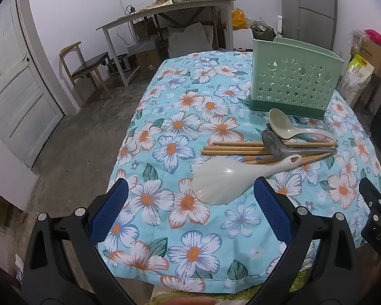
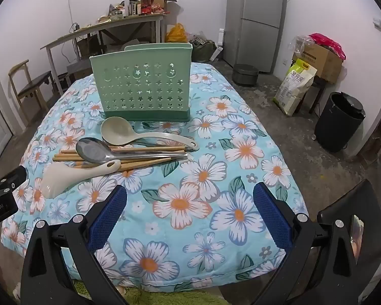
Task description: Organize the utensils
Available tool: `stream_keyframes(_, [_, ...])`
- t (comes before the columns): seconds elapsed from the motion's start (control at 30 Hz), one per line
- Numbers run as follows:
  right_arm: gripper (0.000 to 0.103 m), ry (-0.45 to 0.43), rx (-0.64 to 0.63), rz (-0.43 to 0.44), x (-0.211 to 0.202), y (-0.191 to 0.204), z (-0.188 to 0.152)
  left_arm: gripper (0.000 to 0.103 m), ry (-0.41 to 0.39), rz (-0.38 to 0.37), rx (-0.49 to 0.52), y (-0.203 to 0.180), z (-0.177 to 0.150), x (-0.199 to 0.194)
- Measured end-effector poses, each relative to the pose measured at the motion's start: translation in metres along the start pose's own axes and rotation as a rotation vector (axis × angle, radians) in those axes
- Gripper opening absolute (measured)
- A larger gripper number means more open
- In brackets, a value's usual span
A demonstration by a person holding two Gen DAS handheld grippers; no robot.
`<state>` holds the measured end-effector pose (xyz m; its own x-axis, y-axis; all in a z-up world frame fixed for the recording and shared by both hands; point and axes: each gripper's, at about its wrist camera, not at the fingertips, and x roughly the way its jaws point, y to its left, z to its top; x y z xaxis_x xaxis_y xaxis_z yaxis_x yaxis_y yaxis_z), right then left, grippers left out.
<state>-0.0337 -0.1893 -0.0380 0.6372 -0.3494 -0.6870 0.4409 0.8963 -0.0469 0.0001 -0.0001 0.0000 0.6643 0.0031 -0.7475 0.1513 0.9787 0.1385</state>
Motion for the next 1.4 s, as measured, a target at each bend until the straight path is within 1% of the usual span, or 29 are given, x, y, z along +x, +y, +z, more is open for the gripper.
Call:
stream_keyframes(0.5, [0.097,0.002,-0.015,0.013,-0.0017,0.0016,0.0026,0.095,0.002,0.001,0.0,-0.0002,0.0,0.0002])
stream_keyframes(1.4, [0.097,0.002,-0.013,0.012,0.0001,0.0035,0.0036,0.095,0.005,-0.004,-0.003,0.0,0.0,0.0004])
